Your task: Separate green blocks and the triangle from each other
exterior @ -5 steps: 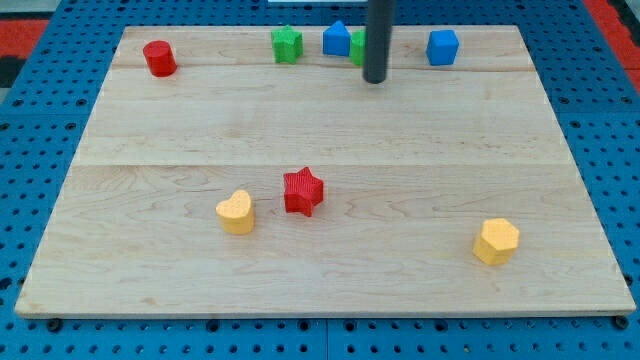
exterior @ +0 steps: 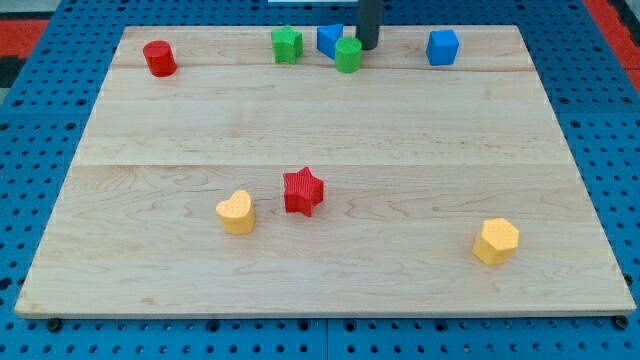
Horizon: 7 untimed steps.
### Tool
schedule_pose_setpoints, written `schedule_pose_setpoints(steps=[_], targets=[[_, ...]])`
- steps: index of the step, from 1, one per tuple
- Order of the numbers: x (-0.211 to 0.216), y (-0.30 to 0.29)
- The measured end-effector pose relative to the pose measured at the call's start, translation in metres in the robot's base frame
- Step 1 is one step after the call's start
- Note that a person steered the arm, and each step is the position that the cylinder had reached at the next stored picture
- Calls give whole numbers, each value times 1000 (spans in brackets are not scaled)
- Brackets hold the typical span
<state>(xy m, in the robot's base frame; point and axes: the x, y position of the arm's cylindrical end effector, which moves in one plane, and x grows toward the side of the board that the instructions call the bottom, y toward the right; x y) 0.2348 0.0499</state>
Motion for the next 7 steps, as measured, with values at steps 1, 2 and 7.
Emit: schedule_pose_setpoints(steps=[1,2,7], targets=[[6,-10],[7,-11],[8,-38]])
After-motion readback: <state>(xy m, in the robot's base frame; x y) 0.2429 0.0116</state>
